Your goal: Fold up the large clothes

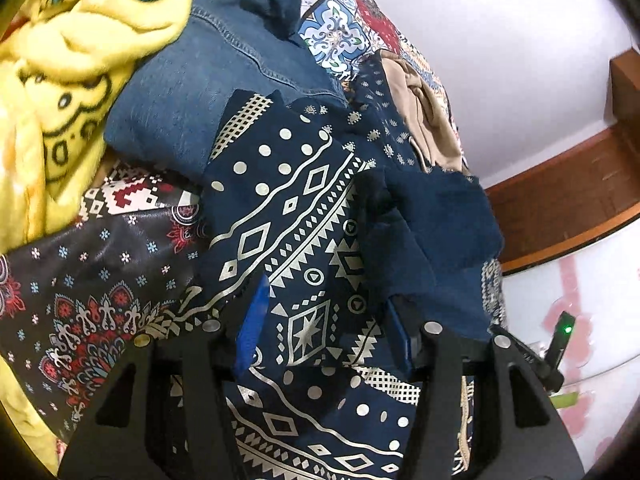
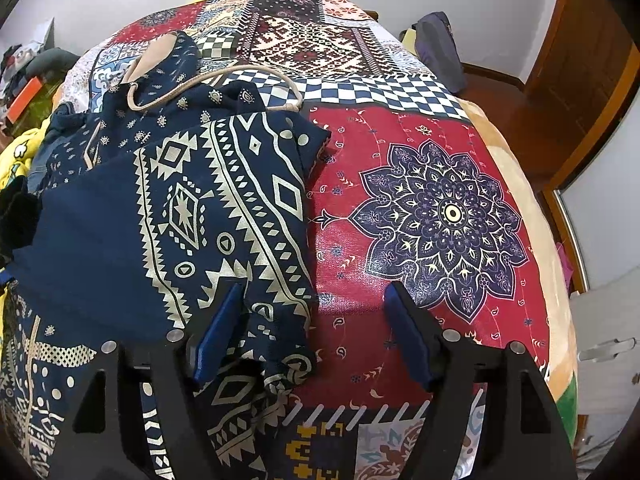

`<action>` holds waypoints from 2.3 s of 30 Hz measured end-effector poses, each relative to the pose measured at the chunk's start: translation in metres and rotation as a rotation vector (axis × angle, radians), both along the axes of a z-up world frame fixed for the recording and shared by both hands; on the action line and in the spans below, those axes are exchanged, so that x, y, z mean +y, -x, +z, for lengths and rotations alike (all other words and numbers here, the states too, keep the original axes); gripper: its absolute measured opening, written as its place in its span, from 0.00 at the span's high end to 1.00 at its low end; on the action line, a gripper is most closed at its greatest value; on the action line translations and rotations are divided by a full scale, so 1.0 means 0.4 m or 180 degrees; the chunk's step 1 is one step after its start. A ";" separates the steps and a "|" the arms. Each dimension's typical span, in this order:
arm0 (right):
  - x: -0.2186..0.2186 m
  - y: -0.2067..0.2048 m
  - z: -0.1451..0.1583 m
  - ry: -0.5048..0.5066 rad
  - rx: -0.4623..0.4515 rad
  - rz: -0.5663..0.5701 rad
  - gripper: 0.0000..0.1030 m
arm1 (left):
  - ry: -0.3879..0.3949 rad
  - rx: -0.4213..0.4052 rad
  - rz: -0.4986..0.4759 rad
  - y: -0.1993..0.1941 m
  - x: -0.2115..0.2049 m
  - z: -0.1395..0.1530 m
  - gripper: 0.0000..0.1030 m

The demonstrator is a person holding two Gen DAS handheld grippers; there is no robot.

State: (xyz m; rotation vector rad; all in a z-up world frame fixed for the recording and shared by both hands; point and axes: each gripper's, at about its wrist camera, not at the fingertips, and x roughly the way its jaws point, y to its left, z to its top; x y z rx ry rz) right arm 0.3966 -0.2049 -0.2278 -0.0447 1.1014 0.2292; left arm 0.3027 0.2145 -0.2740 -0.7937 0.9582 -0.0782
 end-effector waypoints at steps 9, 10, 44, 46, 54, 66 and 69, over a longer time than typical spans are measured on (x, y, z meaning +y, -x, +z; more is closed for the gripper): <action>-0.002 0.002 0.000 -0.0014 -0.0003 -0.0011 0.32 | -0.0317 0.0124 0.0144 0.036 0.026 0.011 0.61; -0.002 0.002 0.000 -0.0010 -0.0002 -0.0011 0.32 | -0.0395 0.0144 0.0109 0.042 0.028 0.016 0.61; 0.348 -0.315 0.147 -0.0210 -0.0213 0.0672 0.30 | -0.2058 -0.0110 -0.0845 -0.492 -0.177 0.200 0.21; 0.370 -0.353 0.127 -0.0221 -0.0154 0.0662 0.30 | -0.1861 -0.0011 -0.0812 -0.541 -0.159 0.164 0.21; 0.433 -0.498 0.048 -0.0423 0.0181 0.0520 0.30 | -0.1643 0.0312 -0.0772 -0.688 -0.154 0.051 0.21; 0.475 -0.456 0.053 -0.0004 -0.0151 0.0749 0.72 | -0.1724 0.0309 -0.0708 -0.707 -0.186 0.019 0.86; 0.452 -0.440 0.073 -0.0153 -0.0111 0.0741 0.92 | -0.2017 0.0151 -0.0801 -0.678 -0.212 0.079 0.88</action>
